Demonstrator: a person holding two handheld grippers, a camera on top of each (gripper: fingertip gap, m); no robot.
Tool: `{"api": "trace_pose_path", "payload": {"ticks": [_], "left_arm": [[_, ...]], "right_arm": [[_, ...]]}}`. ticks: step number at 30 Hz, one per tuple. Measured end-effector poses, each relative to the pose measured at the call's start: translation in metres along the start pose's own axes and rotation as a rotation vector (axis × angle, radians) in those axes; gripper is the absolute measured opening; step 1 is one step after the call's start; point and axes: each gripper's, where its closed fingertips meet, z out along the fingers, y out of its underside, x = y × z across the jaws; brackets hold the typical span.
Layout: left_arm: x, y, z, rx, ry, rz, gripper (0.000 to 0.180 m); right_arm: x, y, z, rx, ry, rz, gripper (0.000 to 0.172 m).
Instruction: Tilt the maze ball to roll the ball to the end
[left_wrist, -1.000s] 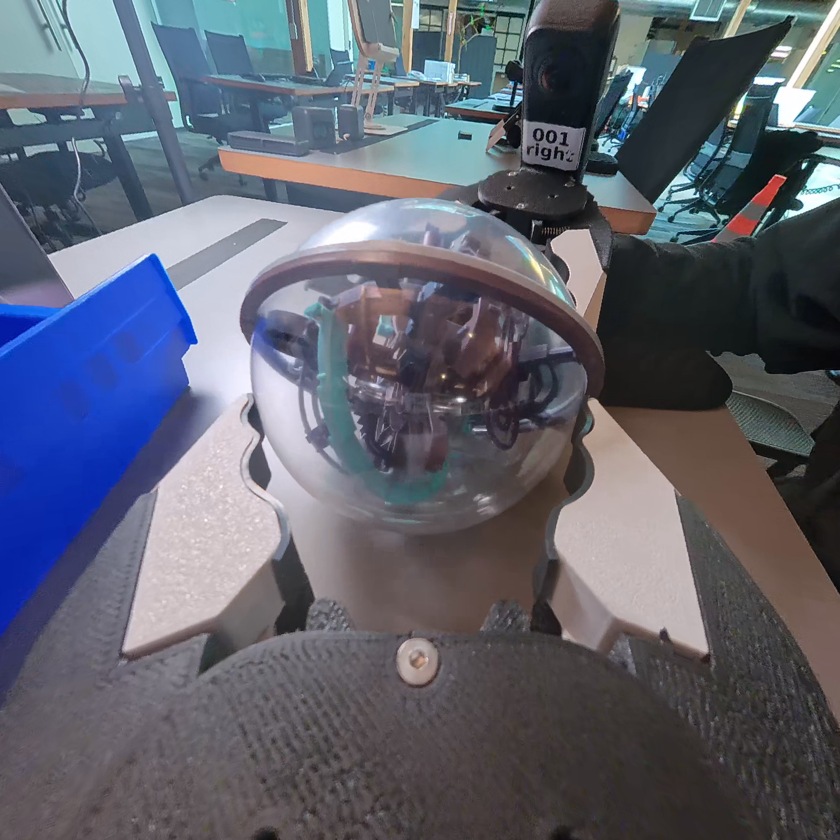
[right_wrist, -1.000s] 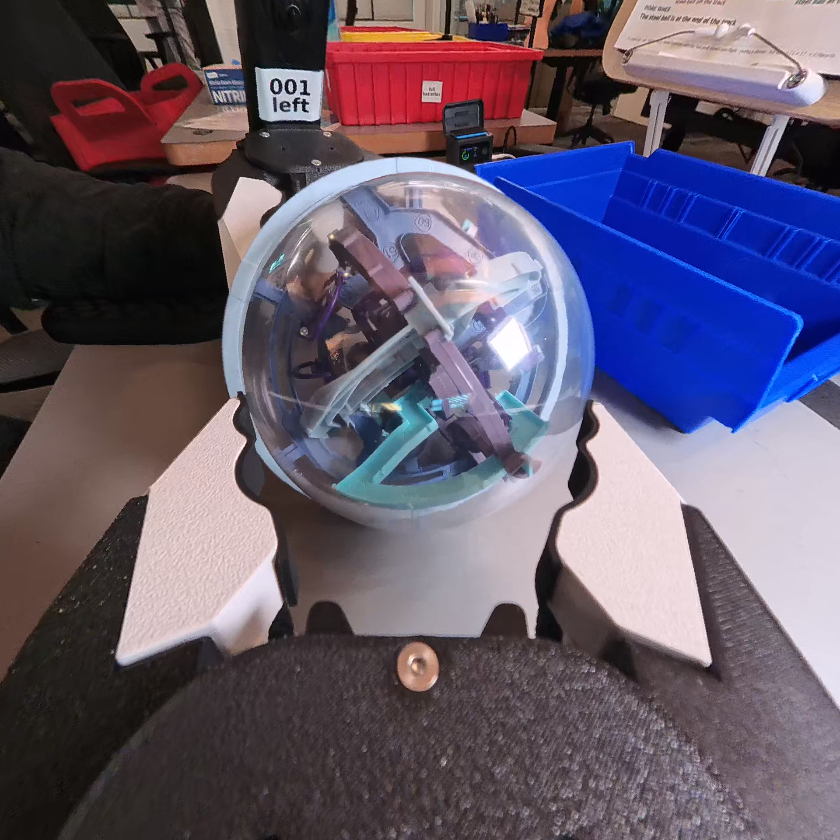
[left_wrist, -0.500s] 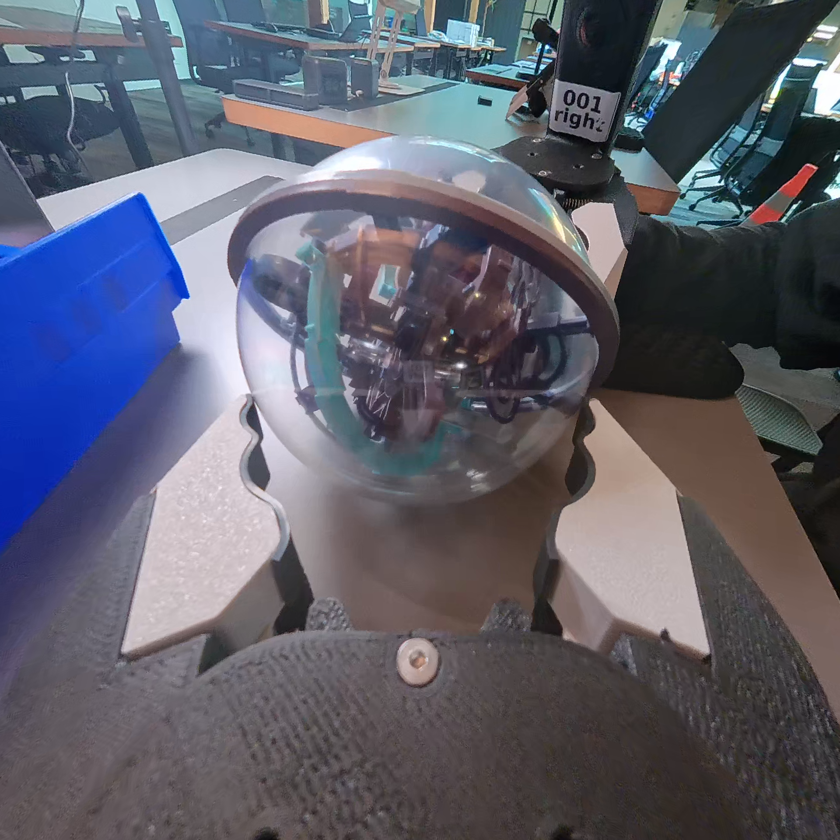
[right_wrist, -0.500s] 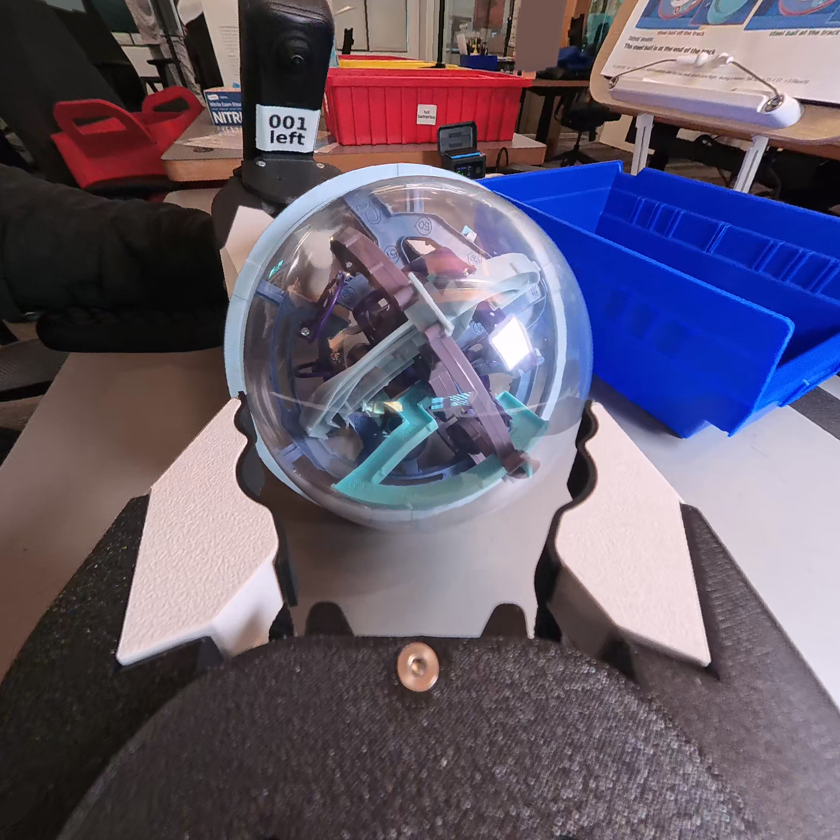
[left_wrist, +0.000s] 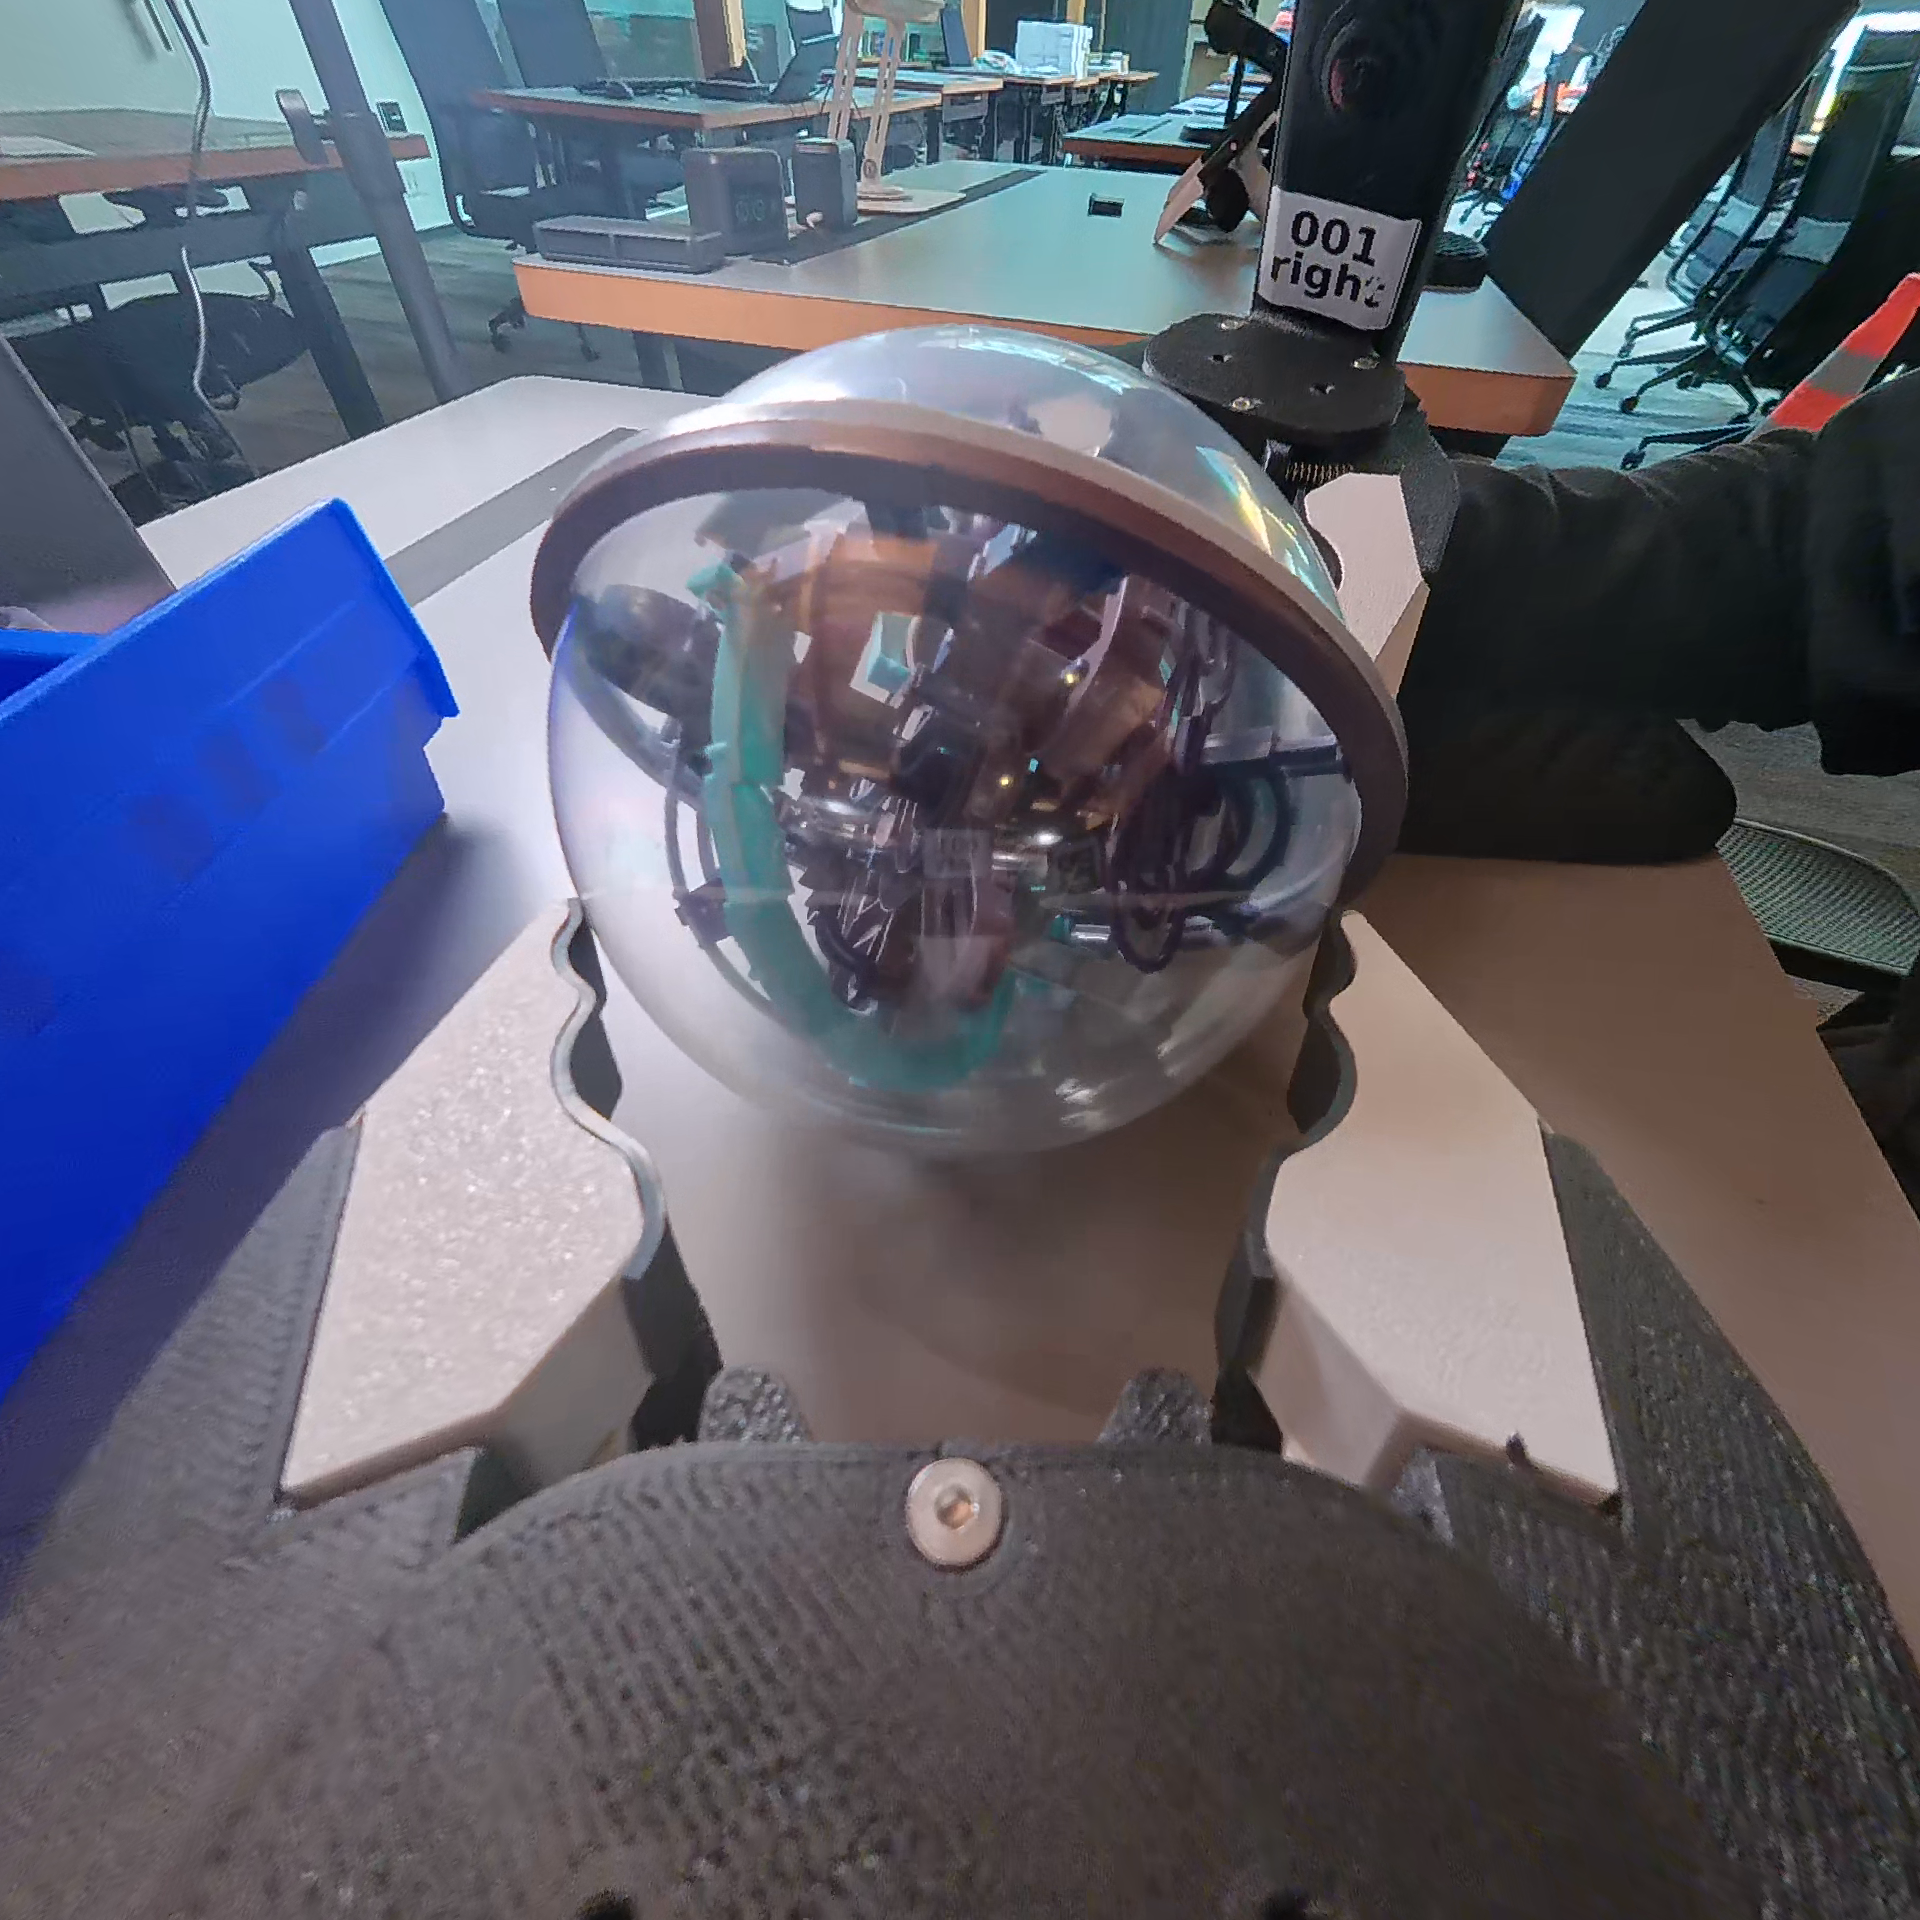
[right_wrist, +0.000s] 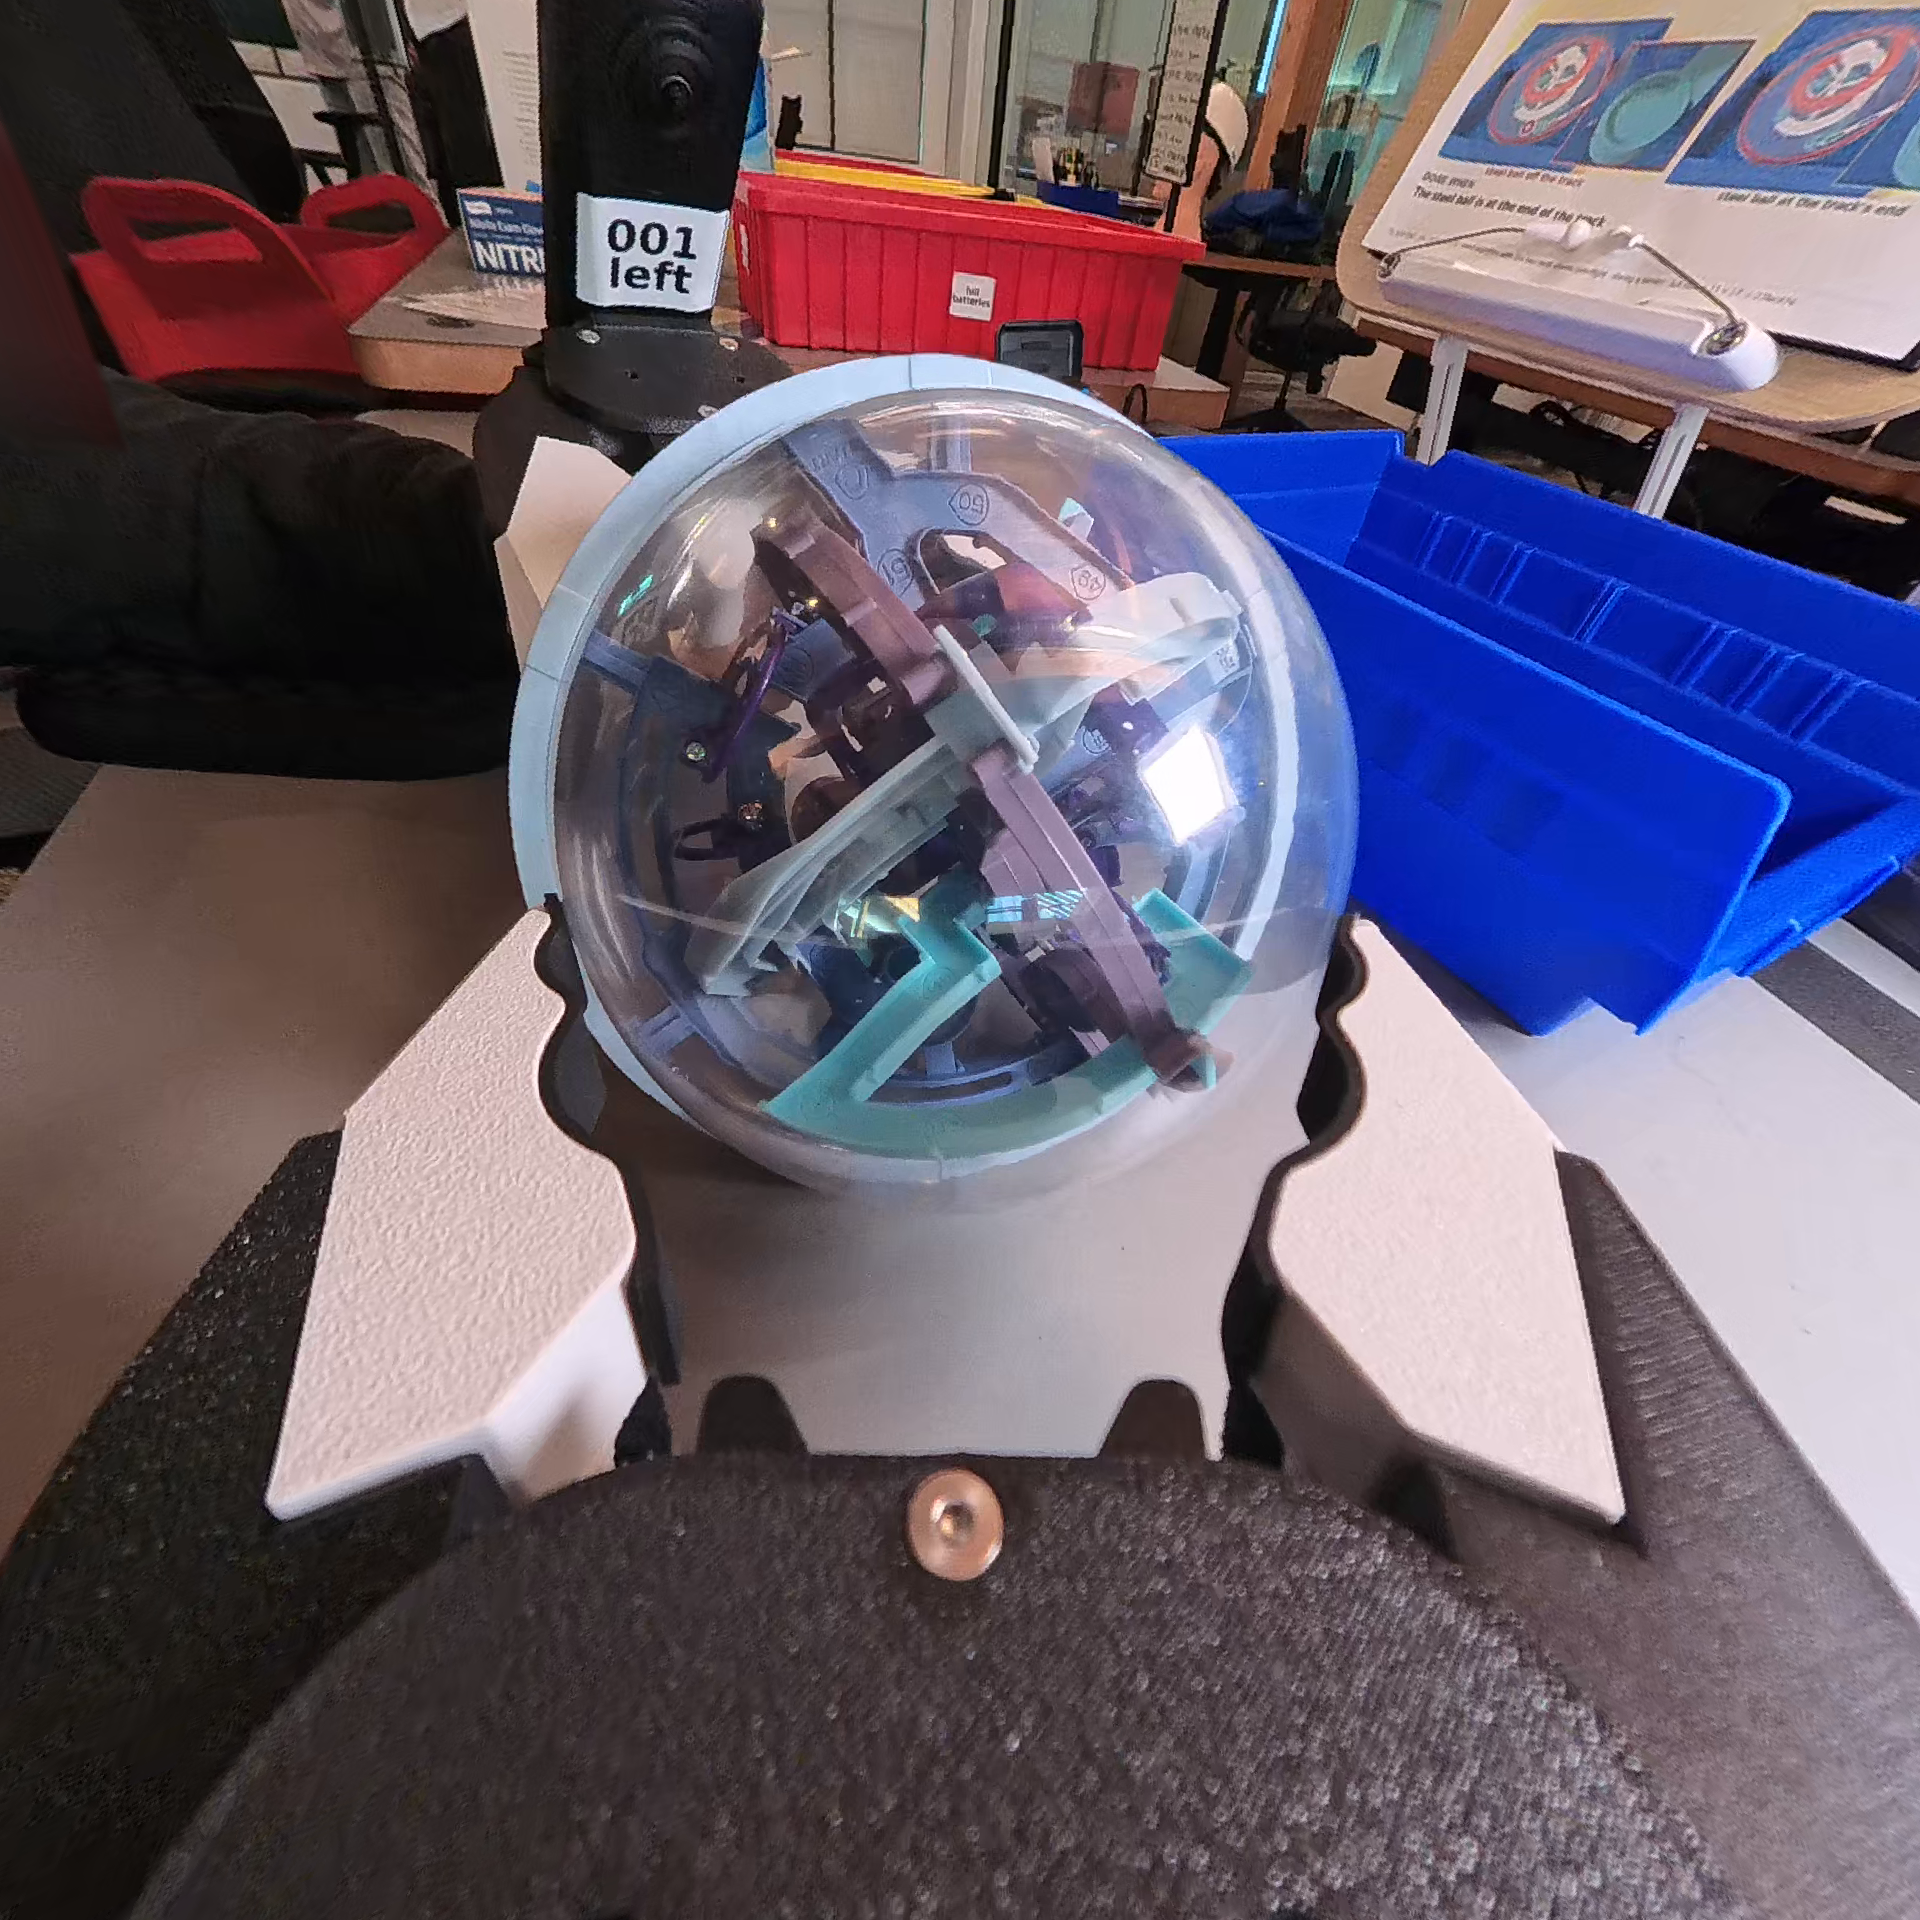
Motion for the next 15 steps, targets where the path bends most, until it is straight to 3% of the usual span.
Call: {"api": "trace_pose_path", "payload": {"ticks": [15], "left_arm": [[-0.002,-0.016,-0.005,0.092,-0.001,-0.031,0.131]], "right_arm": [[0.001,0.002,0.001,-0.005,-0.025,0.099,0.136]]}}
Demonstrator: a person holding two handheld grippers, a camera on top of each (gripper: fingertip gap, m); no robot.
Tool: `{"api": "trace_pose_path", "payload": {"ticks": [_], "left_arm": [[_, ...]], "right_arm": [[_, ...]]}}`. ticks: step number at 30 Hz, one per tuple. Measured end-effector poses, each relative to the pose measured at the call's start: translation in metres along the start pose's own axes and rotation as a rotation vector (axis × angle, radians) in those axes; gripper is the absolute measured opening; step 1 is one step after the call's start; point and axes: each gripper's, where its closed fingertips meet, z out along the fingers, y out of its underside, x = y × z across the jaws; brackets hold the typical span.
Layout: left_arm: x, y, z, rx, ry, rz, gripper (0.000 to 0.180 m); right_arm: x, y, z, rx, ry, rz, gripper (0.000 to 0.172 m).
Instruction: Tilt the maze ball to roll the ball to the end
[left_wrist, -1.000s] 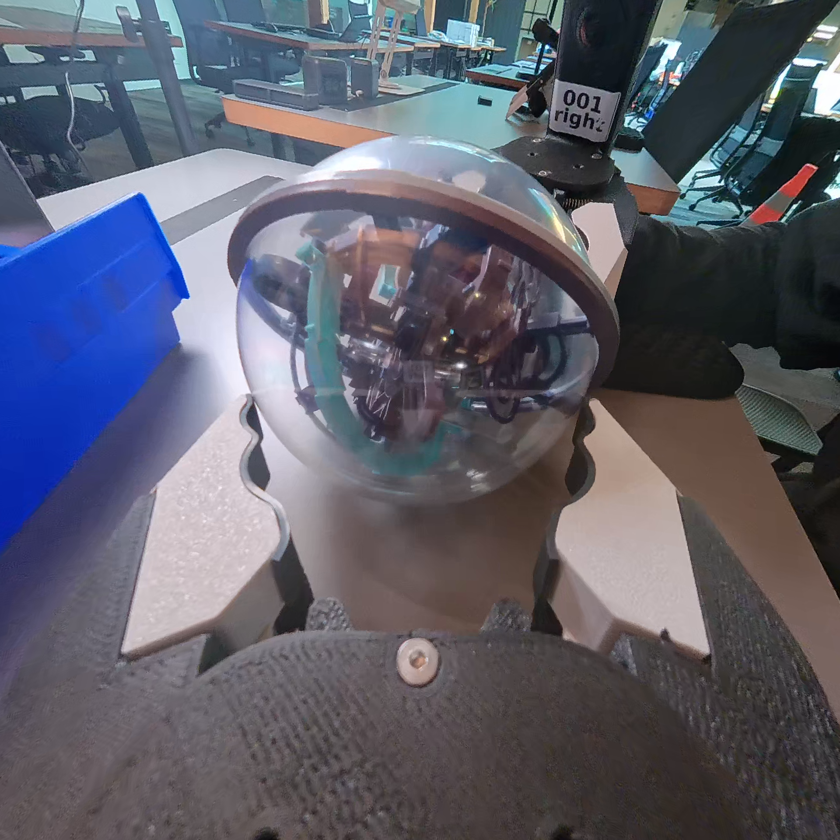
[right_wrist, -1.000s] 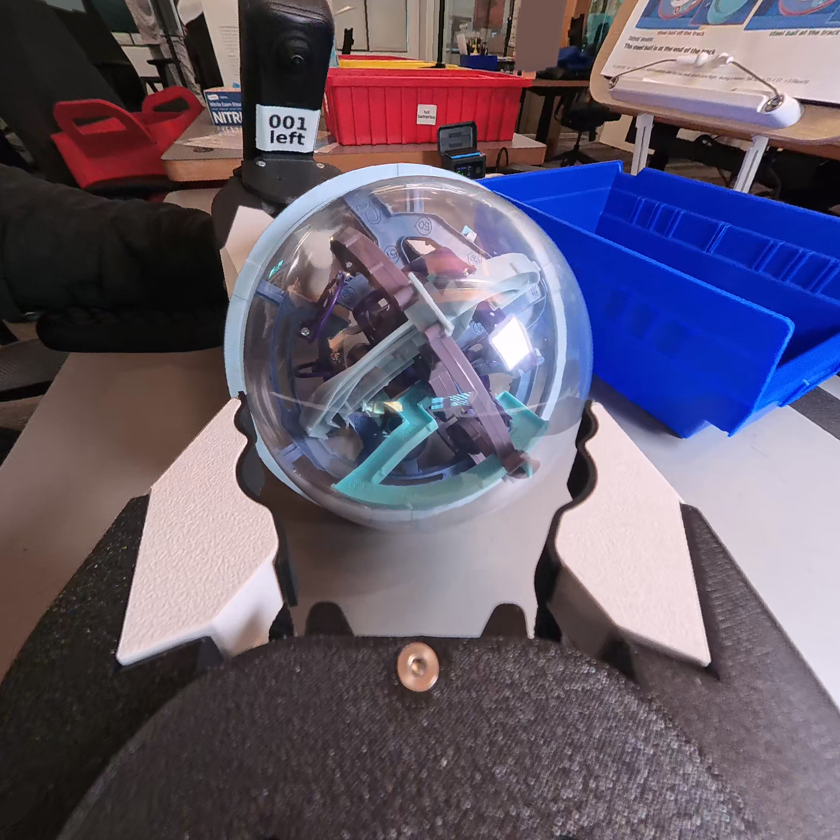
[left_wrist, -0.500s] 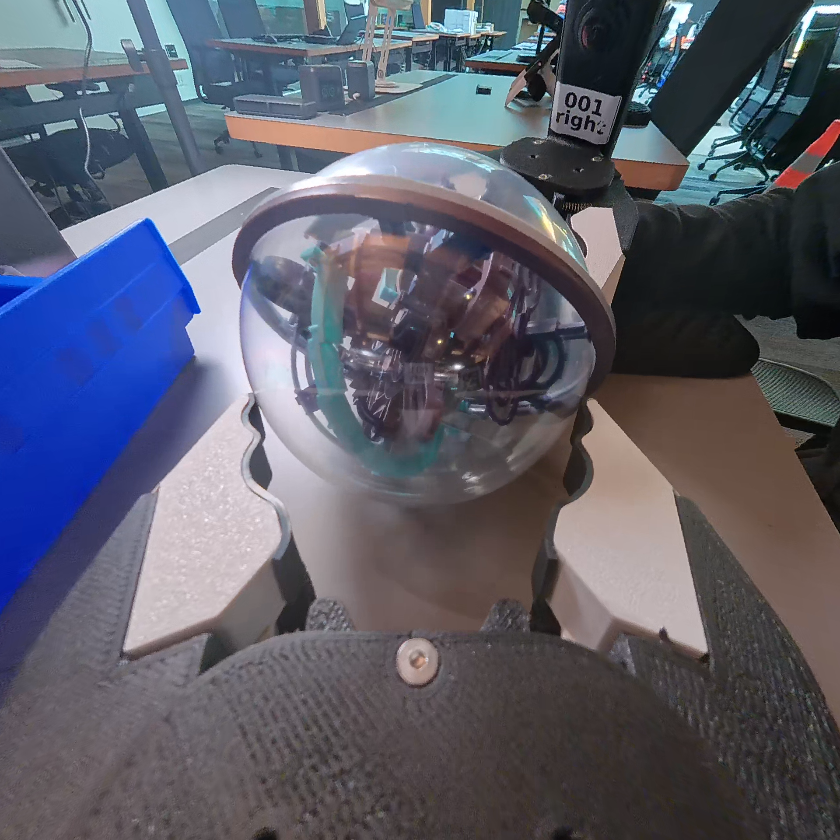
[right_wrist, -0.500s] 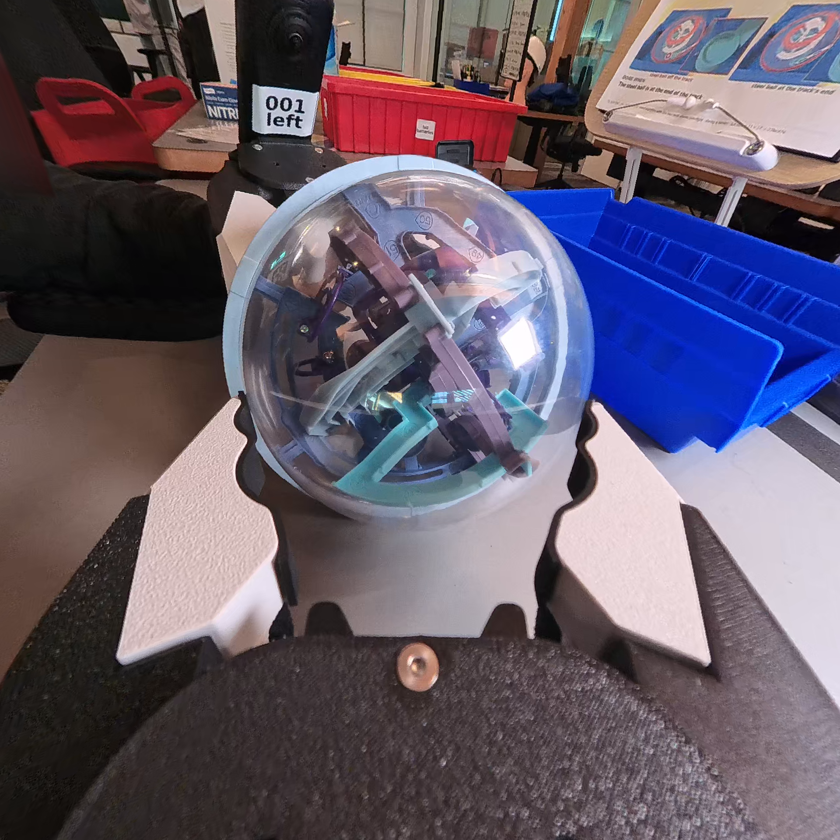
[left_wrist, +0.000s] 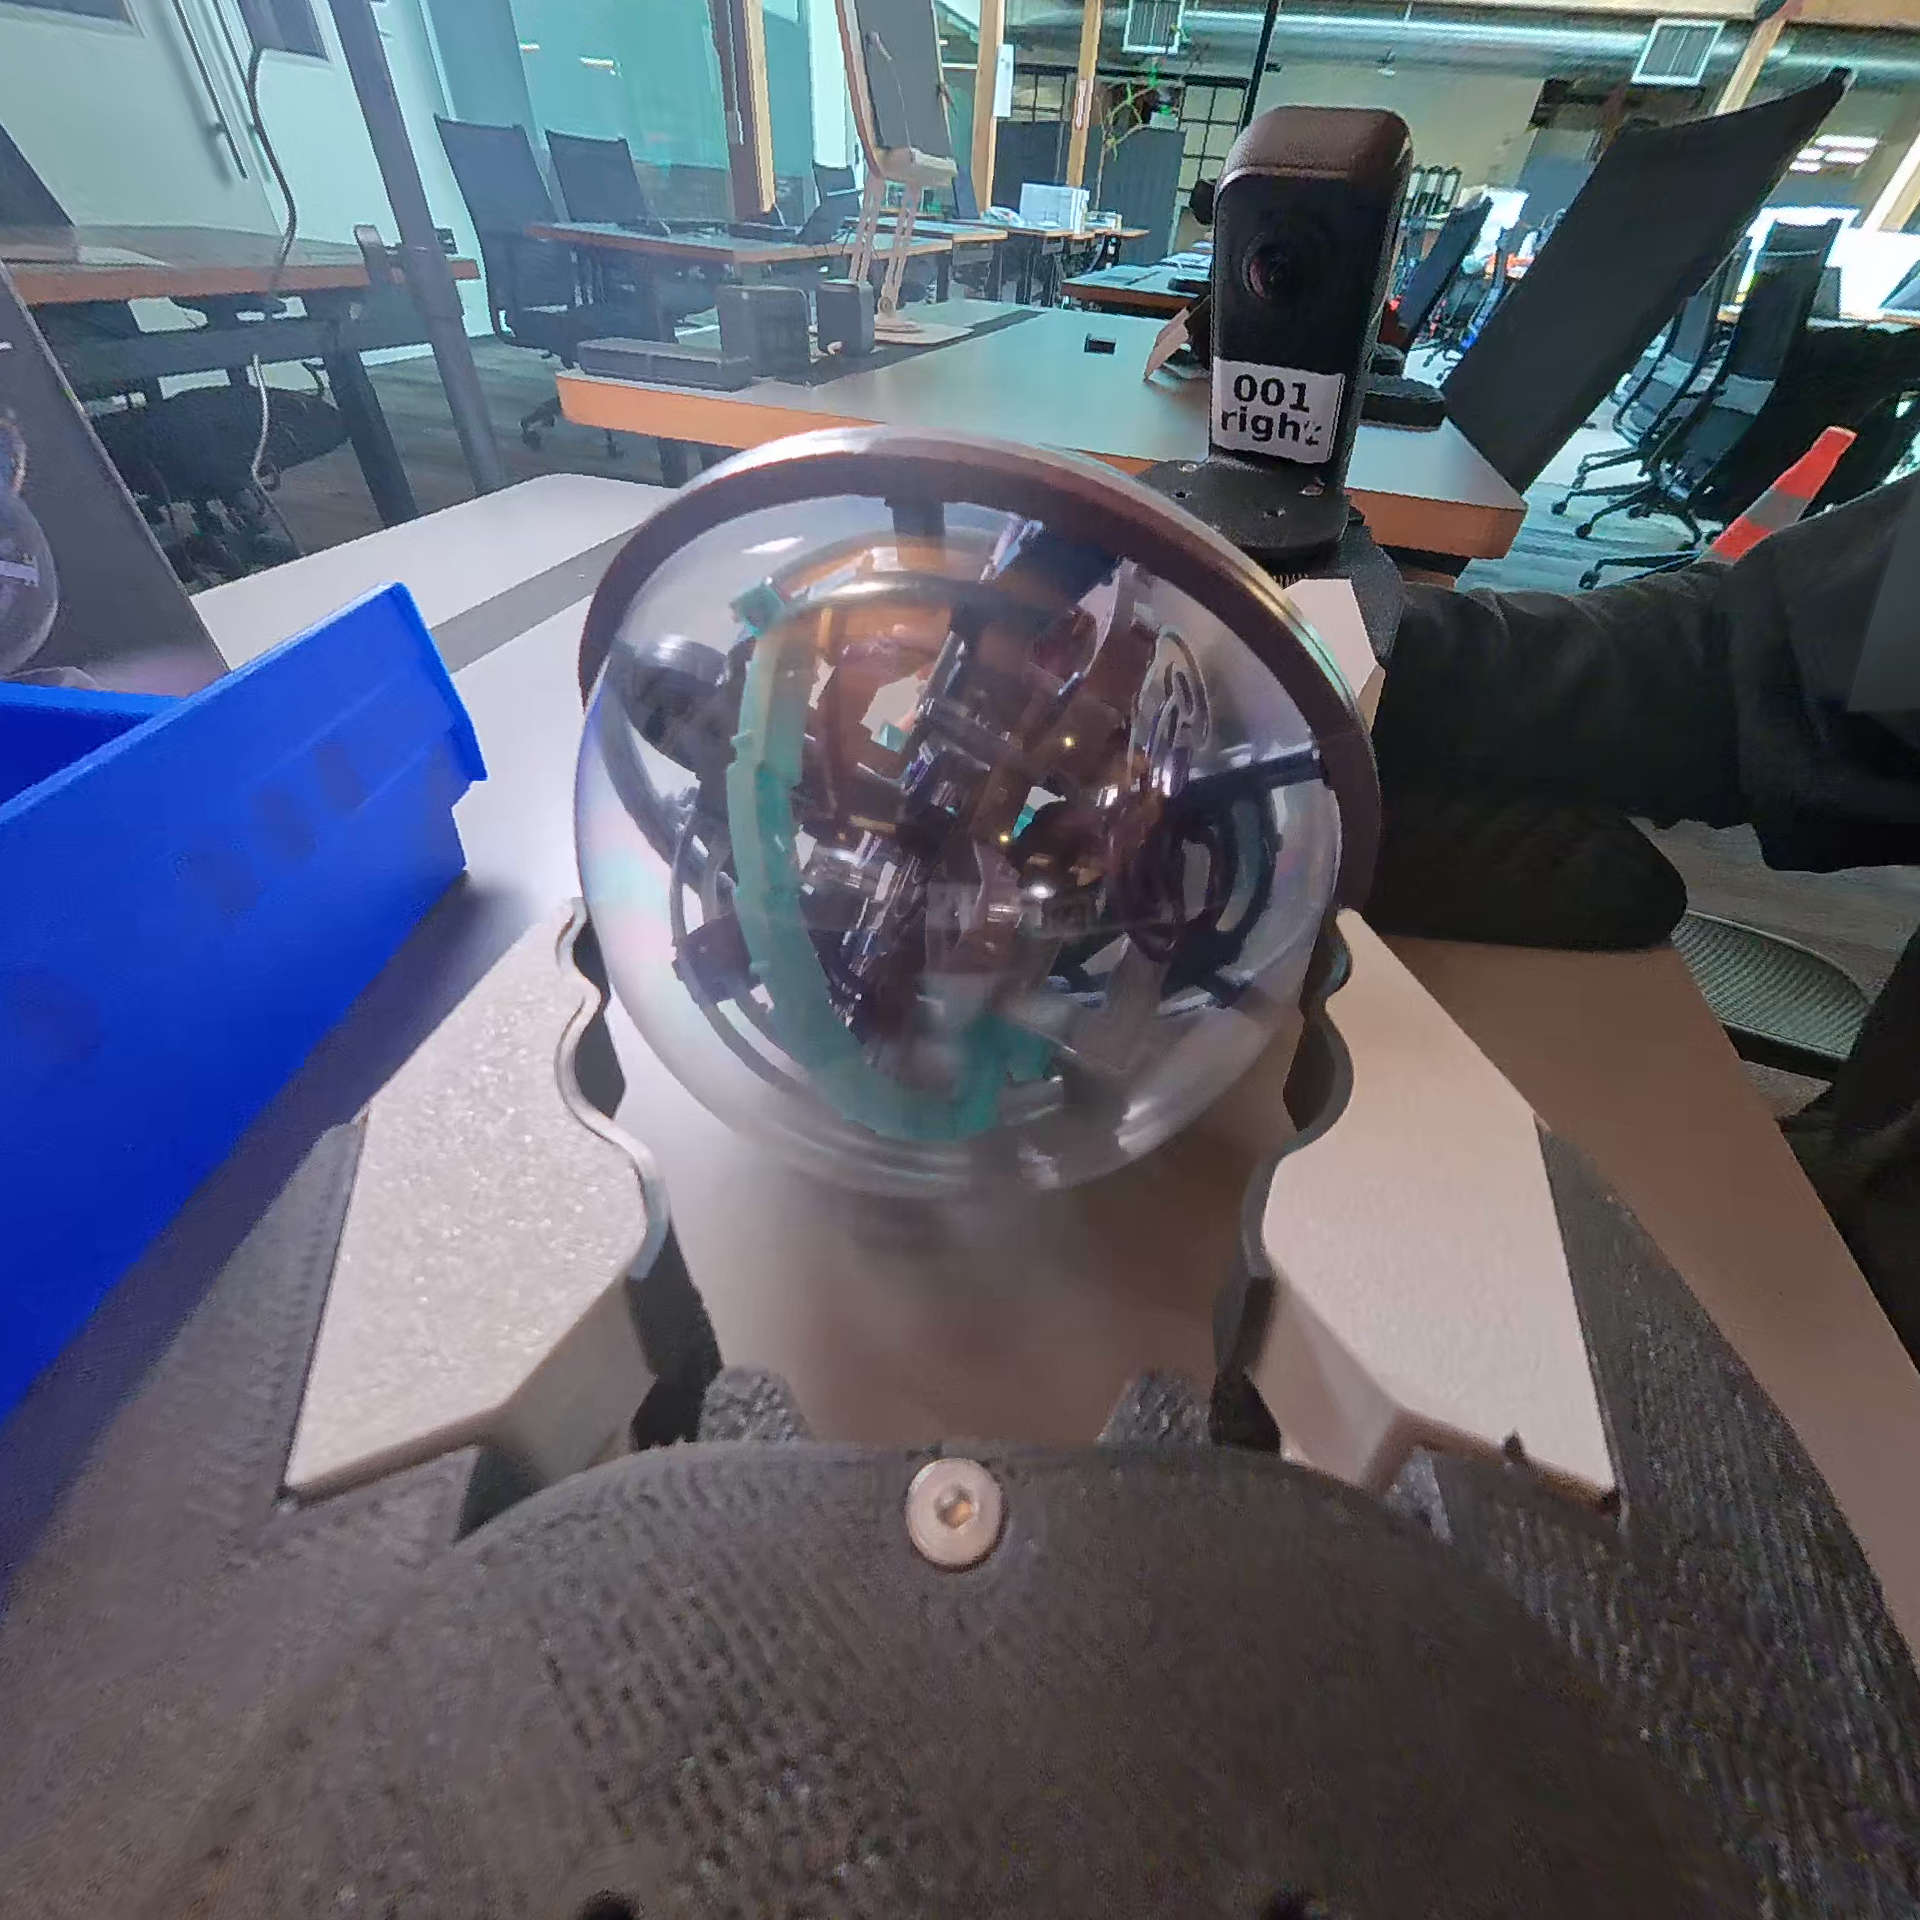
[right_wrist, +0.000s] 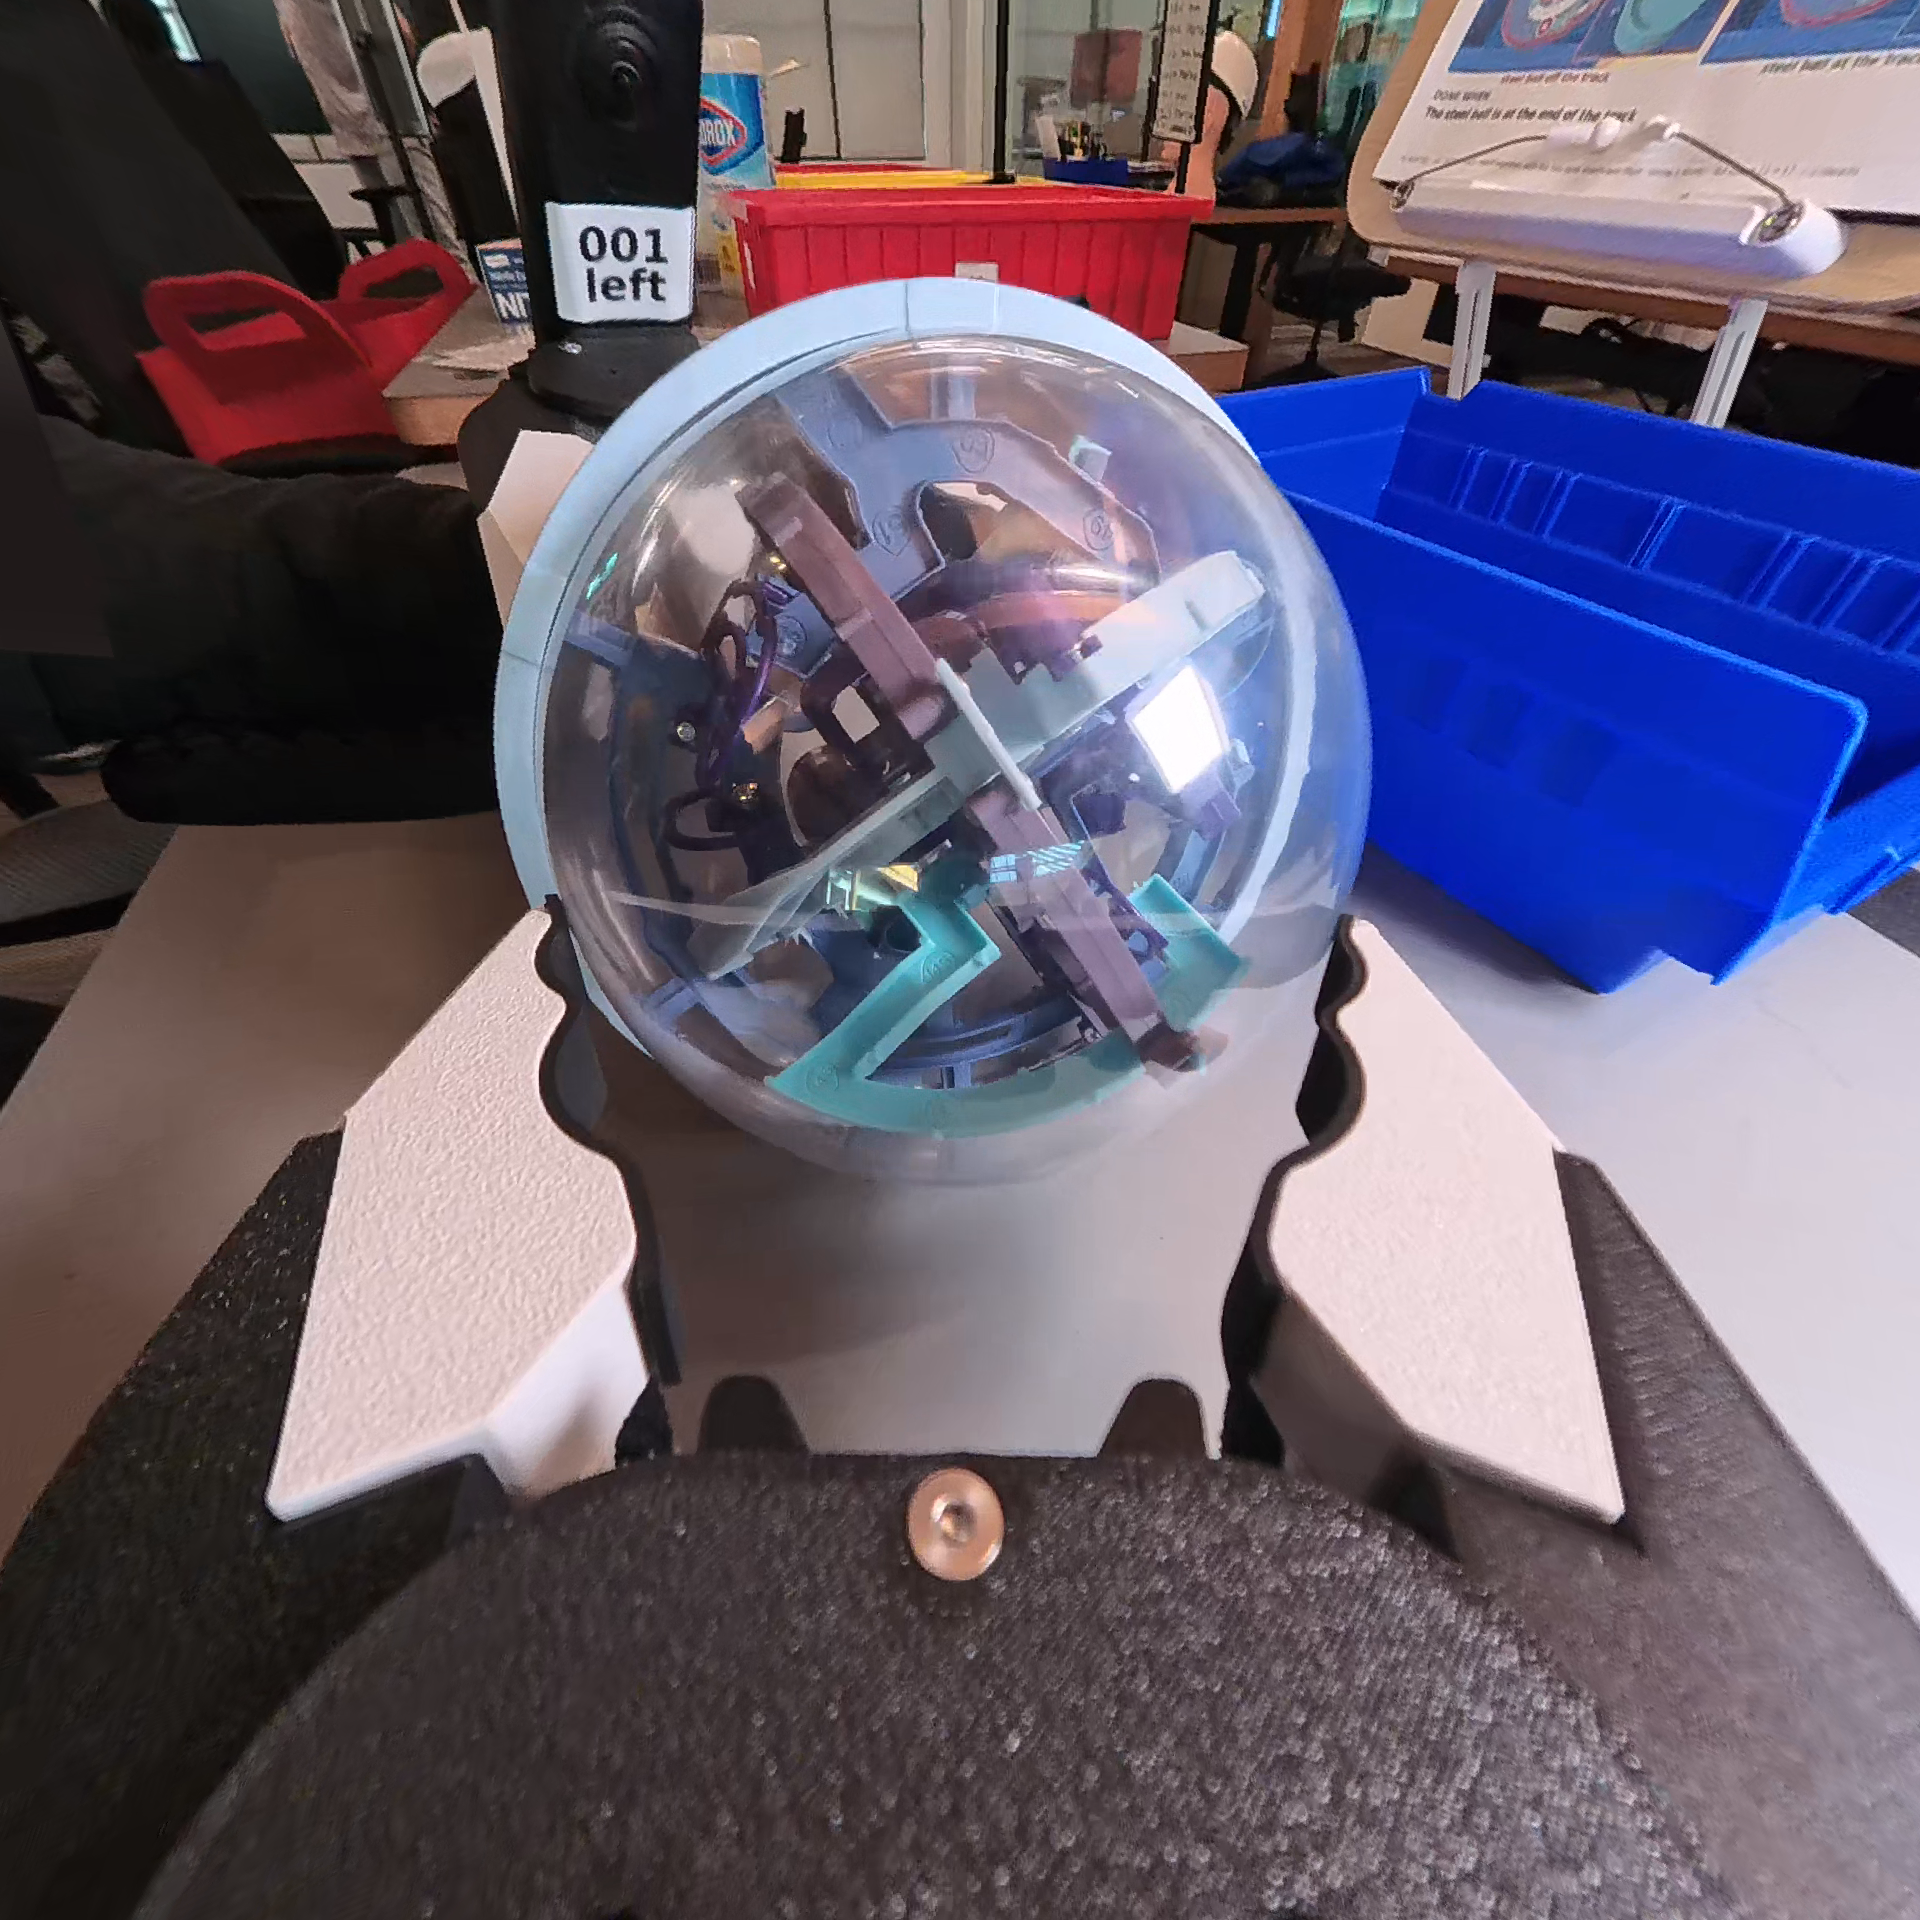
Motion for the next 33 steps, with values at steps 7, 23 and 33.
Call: {"api": "trace_pose_path", "payload": {"ticks": [7,23,33], "left_arm": [[0.0,0.016,0.005,-0.038,0.092,-0.108,0.148],[0.0,0.009,0.017,-0.015,0.114,-0.098,0.149],[0.002,-0.001,0.014,0.017,0.107,-0.103,0.148]], "right_arm": [[0.0,0.0,0.0,0.008,-0.008,0.0,0.135],[0.0,-0.009,-0.003,0.032,0.006,-0.007,0.135],[-0.002,-0.016,-0.004,0.067,0.002,0.012,0.135]]}}
